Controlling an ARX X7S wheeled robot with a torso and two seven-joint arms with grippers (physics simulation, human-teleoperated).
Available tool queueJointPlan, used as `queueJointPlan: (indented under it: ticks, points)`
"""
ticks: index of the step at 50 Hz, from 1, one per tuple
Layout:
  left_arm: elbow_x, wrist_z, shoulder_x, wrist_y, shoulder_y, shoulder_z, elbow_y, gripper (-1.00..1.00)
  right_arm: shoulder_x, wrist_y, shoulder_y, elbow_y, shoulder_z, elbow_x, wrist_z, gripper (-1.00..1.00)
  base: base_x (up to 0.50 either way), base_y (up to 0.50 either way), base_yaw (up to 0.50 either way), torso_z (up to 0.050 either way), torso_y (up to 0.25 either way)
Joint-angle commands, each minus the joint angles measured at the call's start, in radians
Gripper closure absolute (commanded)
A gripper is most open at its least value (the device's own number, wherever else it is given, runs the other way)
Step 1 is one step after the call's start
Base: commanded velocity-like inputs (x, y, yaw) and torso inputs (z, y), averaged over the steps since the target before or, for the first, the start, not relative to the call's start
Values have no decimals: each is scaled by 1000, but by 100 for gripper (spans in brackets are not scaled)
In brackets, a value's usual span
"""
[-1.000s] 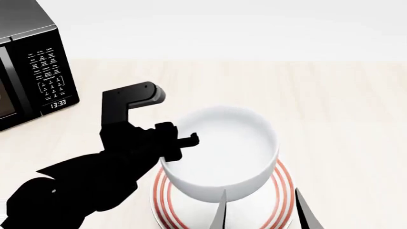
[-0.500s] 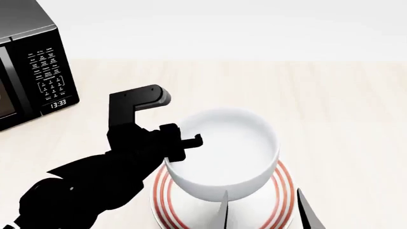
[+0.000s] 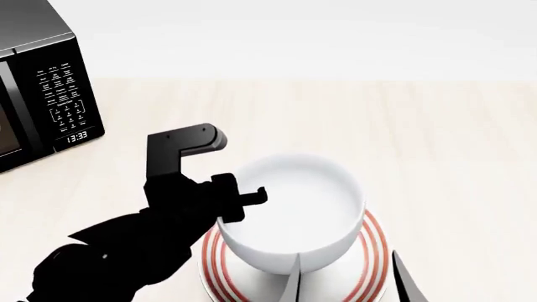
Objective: Pick up the white bowl and put it on the plate.
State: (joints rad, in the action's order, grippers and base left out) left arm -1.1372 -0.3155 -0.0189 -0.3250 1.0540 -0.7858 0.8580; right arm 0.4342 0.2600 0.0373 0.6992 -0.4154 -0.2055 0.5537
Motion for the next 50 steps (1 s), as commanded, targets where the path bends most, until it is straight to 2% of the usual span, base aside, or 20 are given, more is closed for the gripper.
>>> queueJointPlan:
  ticks: [1, 16, 26, 33, 50]
  points:
    - [-14, 3, -1, 21, 5, -7, -2, 100, 1, 2, -1, 4, -8, 2, 1, -100, 0, 0, 0, 0, 0]
    - [-36, 9, 13, 34, 38, -71, 55, 100, 5, 1, -2, 9, -7, 0, 5, -100, 0, 0, 0, 0, 1]
    - [-111, 10, 16, 57, 73, -190, 100, 100, 8, 1, -2, 12, -5, -5, 7, -100, 0, 0, 0, 2, 0]
    - [-194, 13, 18, 83, 99, -295, 128, 100, 9, 1, -3, 13, -5, -7, 8, -100, 0, 0, 0, 0, 0]
    - [-530, 31, 19, 203, 169, -642, 172, 100, 13, -2, -1, 15, -6, -6, 13, -100, 0, 0, 0, 0, 1]
